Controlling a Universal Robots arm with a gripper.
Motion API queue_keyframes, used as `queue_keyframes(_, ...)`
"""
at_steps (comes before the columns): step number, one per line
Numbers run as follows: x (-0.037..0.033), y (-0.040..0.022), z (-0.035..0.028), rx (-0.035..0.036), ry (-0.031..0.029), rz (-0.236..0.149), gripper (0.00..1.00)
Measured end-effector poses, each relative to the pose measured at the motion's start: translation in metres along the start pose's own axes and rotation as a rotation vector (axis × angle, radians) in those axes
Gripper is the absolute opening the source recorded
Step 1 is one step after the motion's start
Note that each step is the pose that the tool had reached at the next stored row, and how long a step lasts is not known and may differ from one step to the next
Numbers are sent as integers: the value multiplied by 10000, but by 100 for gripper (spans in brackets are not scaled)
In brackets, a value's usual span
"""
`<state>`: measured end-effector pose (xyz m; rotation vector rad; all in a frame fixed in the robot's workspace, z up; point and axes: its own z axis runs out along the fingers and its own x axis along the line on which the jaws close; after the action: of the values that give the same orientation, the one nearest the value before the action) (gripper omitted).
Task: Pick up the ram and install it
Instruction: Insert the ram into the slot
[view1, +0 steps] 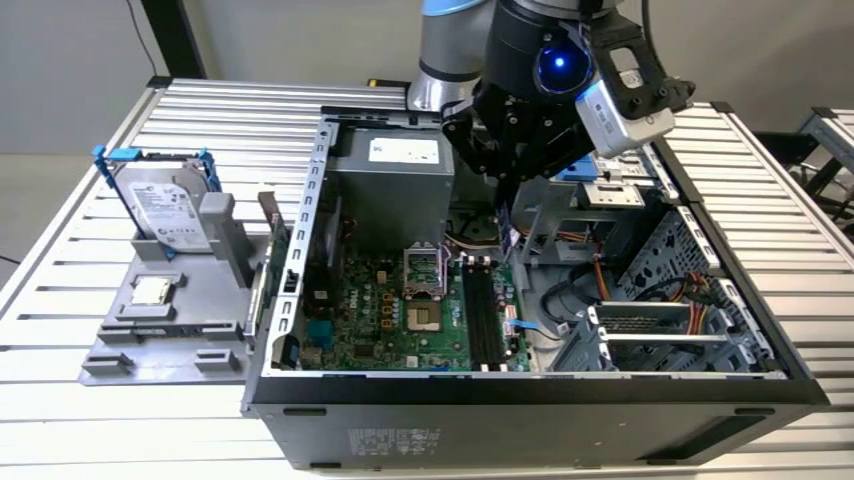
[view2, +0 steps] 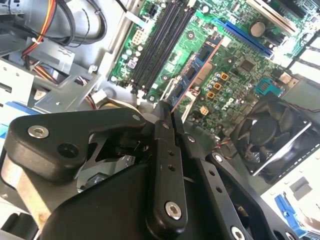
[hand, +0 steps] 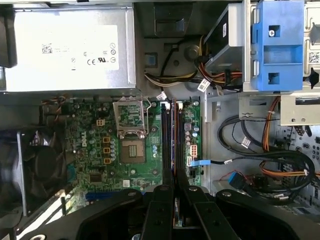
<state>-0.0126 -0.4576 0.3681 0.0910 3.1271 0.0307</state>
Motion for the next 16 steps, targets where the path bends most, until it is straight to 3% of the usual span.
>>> queue_keyframes(10, 1, -2, 130, 5, 17, 145, 0)
queue_keyframes(16, -7, -4, 239, 6, 15, 290, 0)
